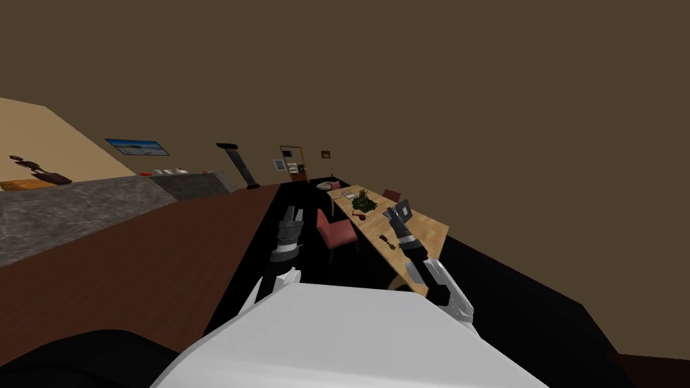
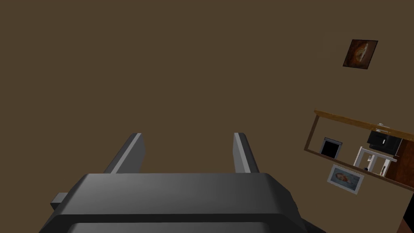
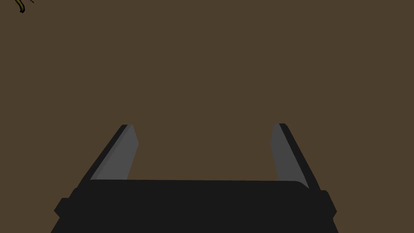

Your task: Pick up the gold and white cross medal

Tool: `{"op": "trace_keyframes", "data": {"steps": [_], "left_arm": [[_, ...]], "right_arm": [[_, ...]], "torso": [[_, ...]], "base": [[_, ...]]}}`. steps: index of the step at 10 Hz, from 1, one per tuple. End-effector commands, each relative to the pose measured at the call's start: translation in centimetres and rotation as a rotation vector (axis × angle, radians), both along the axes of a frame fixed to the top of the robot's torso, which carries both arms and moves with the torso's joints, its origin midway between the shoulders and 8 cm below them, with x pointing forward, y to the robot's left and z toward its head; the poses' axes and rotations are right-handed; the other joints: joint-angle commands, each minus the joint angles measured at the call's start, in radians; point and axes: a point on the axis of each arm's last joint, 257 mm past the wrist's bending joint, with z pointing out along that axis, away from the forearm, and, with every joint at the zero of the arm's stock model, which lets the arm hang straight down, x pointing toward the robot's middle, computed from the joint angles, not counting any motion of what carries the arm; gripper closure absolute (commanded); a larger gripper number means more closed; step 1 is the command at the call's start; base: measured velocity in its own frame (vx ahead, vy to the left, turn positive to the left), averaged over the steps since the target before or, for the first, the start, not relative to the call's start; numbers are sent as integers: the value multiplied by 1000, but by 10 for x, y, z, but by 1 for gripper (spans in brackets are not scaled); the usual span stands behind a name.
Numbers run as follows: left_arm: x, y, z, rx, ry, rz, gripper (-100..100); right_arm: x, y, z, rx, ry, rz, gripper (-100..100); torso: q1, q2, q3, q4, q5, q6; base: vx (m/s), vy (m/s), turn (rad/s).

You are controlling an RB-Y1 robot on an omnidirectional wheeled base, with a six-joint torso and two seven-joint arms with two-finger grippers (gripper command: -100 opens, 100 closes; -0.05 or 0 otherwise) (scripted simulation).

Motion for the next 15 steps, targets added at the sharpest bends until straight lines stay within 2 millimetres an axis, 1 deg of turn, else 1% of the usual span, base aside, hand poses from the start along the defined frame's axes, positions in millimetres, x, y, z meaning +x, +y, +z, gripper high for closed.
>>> {"op": "trace_keyframes", "data": {"steps": [1, 2, 3, 4, 5, 6, 7, 8, 9, 10, 11, 12, 13, 14, 15], "left_arm": [[0, 0, 0, 0, 0, 0, 0], [0, 0, 0, 0, 0, 0, 0], [0, 0, 0, 0, 0, 0, 0], [0, 0, 0, 0, 0, 0, 0], [0, 0, 0, 0, 0, 0, 0], [0, 0, 0, 0, 0, 0, 0], [0, 0, 0, 0, 0, 0, 0], [0, 0, 0, 0, 0, 0, 0], [0, 0, 0, 0, 0, 0, 0], [0, 0, 0, 0, 0, 0, 0], [0, 0, 0, 0, 0, 0, 0], [0, 0, 0, 0, 0, 0, 0], [0, 0, 0, 0, 0, 0, 0], [0, 0, 0, 0, 0, 0, 0], [0, 0, 0, 0, 0, 0, 0]], "right_arm": [[3, -1, -6, -37, 14, -6, -100], [9, -6, -22, -75, 45, -16, -100], [9, -5, -24, -93, 47, -18, -100], [14, -11, -41, -133, 80, -28, -100], [14, -10, -43, -151, 82, -30, -100], [18, -17, -60, -191, 117, -40, -100], [18, -16, -62, -212, 119, -42, -100], [22, -24, -81, -257, 156, -52, -100], [22, -23, -83, -275, 158, -53, -100], [24, -31, -101, -323, 192, -62, -100], [24, -31, -104, -340, 198, -64, -100], [25, -42, -124, -389, 238, -74, -100], [24, -41, -126, -406, 240, -74, -100], [24, -52, -147, -460, 281, -83, -100], [24, -52, -148, -474, 282, -83, -100]], "torso": [[0, 0, 0, 0, 0, 0], [0, 0, 0, 0, 0, 1], [0, 0, 0, 0, 0, 0], [0, 0, 0, 0, 0, 1], [0, 0, 0, 0, 0, 0], [0, 0, 0, 0, 0, 1], [0, 0, 0, 0, 0, 0], [0, 1, 0, 0, 0, 1], [0, 1, 0, 0, 0, 0], [0, 1, 0, 0, 0, 1], [-1, 0, 0, 0, 0, 0], [-1, 0, 0, 0, 0, 1], [-1, 1, 0, 0, 0, 0], [-1, 1, 0, 0, 0, 1], [-1, 1, 0, 0, 0, 0]], "base": [[13, -13, 80], [17, -12, 144], [14, -13, 77], [13, -11, 183], [10, -16, 105], [11, -17, 183], [8, -20, 90], [9, -18, 170], [8, -19, 95], [9, -25, 164], [7, -24, 107], [5, -27, 189], [4, -28, 90], [7, -29, 152], [7, -30, 103]]}}
